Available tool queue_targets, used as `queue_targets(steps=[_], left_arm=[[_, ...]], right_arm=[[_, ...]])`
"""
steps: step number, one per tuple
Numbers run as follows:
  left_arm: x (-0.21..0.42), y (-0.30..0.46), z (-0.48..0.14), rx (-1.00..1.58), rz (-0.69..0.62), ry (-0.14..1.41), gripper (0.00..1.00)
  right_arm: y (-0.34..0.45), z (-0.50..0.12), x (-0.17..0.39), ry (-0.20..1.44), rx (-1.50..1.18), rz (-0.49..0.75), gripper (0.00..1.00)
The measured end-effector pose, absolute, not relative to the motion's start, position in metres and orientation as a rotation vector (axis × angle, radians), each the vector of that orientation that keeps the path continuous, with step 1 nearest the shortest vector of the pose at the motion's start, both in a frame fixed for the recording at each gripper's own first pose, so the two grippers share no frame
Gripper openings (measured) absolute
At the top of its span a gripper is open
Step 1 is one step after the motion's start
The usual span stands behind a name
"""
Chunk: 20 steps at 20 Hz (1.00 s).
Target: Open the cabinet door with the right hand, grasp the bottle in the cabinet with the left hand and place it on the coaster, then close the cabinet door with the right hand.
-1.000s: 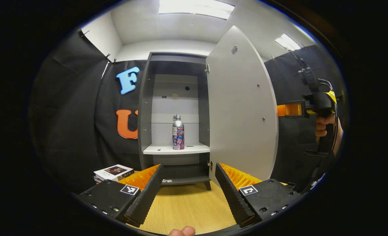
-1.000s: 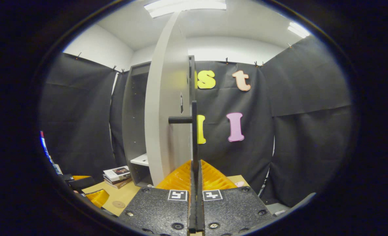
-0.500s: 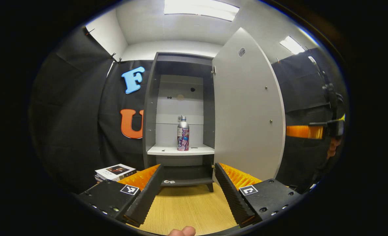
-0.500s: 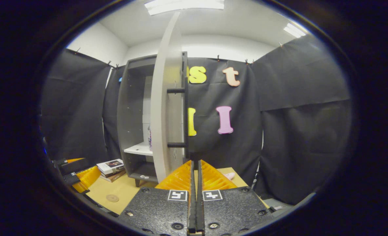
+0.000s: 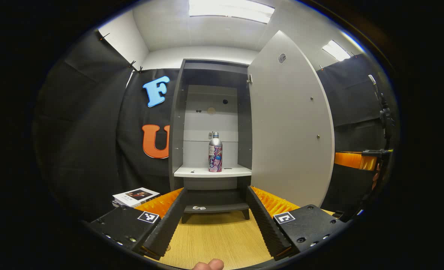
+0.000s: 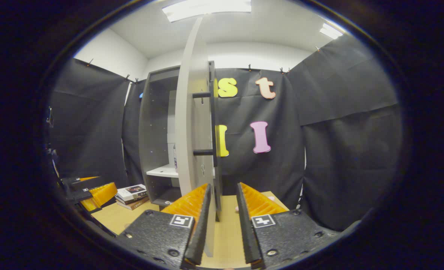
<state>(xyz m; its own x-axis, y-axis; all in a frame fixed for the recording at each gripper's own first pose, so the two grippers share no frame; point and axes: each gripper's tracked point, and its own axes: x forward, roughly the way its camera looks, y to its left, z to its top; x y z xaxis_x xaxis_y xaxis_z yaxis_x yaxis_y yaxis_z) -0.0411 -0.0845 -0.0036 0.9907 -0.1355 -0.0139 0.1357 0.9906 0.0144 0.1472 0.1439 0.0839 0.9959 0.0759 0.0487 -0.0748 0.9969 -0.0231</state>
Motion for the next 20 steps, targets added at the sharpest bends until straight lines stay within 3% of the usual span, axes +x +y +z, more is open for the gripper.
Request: queue_targets(steps=[1,6,12,15,20], left_arm=[[-0.039,-0.084,-0.005,0.016,-0.133,0.015,0.95],[-0.007,-0.081,0.006,0.055,-0.131,-0.033,0.95],[0.066,-0.093,0.044,0.054,-0.146,-0.126,0.95],[0.123,-0.113,0.039,-0.021,-0.214,-0.069,0.95],[0.21,-0.103,0.017,-0.035,-0.142,0.002,0.95]], right_arm=[[0.143,0.083,0.147,-0.051,-0.025,0.069,0.56],[0.141,0.078,0.143,-0.028,-0.039,0.075,0.8],[0.138,0.079,0.146,-0.015,-0.003,0.064,0.84],[0.133,0.081,0.148,-0.015,0.004,0.04,0.84],[0.123,0.08,0.149,0.005,-0.008,0.002,0.84]])
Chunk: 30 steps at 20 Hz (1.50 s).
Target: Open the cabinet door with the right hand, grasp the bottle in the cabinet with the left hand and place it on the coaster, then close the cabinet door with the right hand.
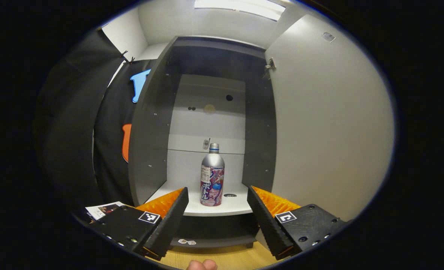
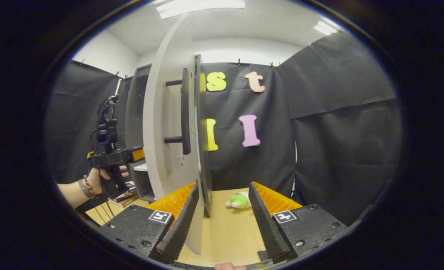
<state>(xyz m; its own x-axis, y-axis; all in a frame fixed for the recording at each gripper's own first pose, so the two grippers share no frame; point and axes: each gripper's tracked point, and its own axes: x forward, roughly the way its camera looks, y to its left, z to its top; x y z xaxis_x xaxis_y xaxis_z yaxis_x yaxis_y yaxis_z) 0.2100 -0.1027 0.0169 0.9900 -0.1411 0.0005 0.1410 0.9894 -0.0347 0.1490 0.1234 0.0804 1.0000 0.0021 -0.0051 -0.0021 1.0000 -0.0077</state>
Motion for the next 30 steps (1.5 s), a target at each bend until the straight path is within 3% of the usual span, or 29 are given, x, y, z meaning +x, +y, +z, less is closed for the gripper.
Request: queue_targets(steps=[10,26,28,30], left_arm=[[0.313,-0.105,-0.027,0.013,-0.119,0.075,0.95],[0.369,-0.102,-0.058,-0.003,-0.087,0.136,0.95],[0.371,-0.102,-0.054,-0.001,-0.089,0.12,1.0],[0.368,-0.099,-0.047,-0.007,-0.087,0.103,0.87]], right_arm=[[0.112,0.076,0.151,0.037,-0.011,-0.068,0.84],[0.102,0.074,0.157,0.045,0.014,-0.129,0.84],[0.102,0.073,0.157,0.053,0.017,-0.133,0.84],[0.102,0.073,0.157,0.056,0.016,-0.133,0.84]])
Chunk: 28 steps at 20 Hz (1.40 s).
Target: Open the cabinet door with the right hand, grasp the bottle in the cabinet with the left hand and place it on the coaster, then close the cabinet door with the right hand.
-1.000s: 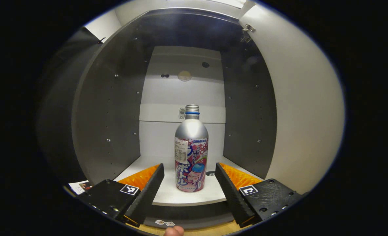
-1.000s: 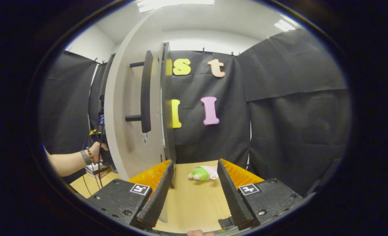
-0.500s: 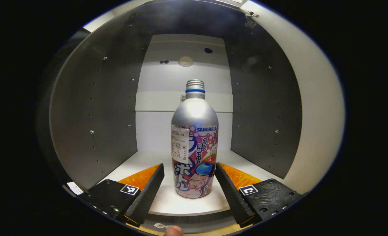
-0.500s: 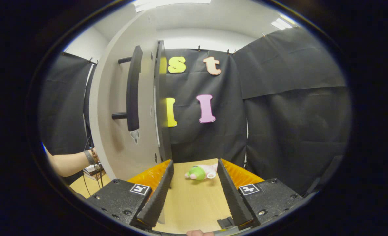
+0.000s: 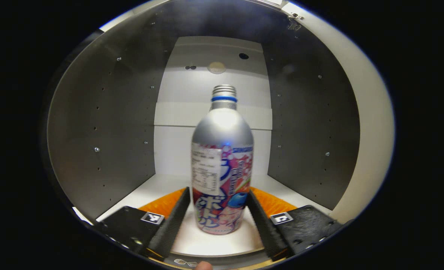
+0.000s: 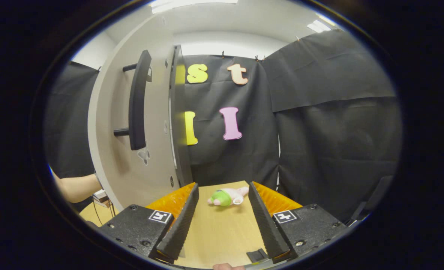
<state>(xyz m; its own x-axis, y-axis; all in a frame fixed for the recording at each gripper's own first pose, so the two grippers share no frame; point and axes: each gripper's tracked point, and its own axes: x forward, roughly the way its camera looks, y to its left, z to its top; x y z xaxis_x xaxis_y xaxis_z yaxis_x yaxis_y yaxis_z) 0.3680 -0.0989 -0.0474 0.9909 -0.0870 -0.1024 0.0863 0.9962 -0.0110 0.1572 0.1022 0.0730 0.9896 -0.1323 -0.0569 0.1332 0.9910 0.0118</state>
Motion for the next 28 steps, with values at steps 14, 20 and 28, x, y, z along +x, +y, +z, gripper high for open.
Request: queue_targets(steps=[14,20,28], left_arm=[[0.243,-0.074,0.0,0.029,-0.158,-0.006,0.76],[0.156,-0.018,-0.034,0.045,-0.077,0.016,0.76],[0.066,0.068,-0.149,0.047,0.128,0.135,0.76]], right_arm=[[0.118,0.083,0.162,0.005,0.015,-0.045,0.84],[0.128,0.084,0.162,-0.006,0.012,0.012,0.84],[0.127,0.087,0.16,-0.023,0.003,0.014,0.84]])
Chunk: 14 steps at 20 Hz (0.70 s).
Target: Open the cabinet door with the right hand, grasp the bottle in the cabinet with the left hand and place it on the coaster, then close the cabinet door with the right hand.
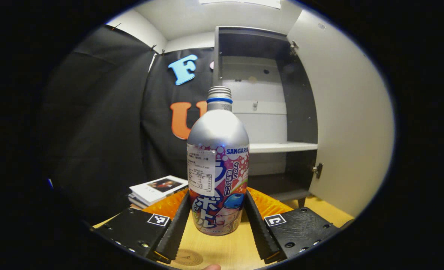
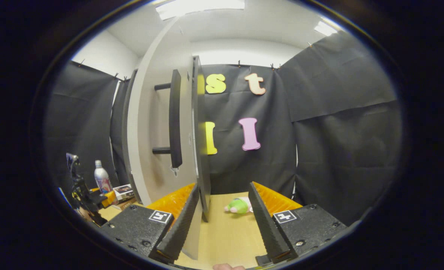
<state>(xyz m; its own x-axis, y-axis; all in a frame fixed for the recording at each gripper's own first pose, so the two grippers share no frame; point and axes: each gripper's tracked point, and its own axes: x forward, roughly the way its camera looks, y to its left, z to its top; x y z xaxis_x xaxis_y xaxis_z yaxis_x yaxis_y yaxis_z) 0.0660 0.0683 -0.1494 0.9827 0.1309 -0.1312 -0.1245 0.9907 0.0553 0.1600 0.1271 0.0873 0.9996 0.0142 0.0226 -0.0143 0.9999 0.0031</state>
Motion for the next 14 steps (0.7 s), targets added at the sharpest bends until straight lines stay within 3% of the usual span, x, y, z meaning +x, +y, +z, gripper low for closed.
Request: queue_targets(steps=[6,14], left_arm=[[0.031,0.126,-0.23,0.049,0.29,0.191,0.77],[0.007,0.15,-0.309,0.034,0.368,0.317,0.77]], right_arm=[[0.125,0.084,0.161,0.0,0.004,-0.001,0.84],[0.123,0.085,0.159,0.0,-0.001,-0.032,0.84]])
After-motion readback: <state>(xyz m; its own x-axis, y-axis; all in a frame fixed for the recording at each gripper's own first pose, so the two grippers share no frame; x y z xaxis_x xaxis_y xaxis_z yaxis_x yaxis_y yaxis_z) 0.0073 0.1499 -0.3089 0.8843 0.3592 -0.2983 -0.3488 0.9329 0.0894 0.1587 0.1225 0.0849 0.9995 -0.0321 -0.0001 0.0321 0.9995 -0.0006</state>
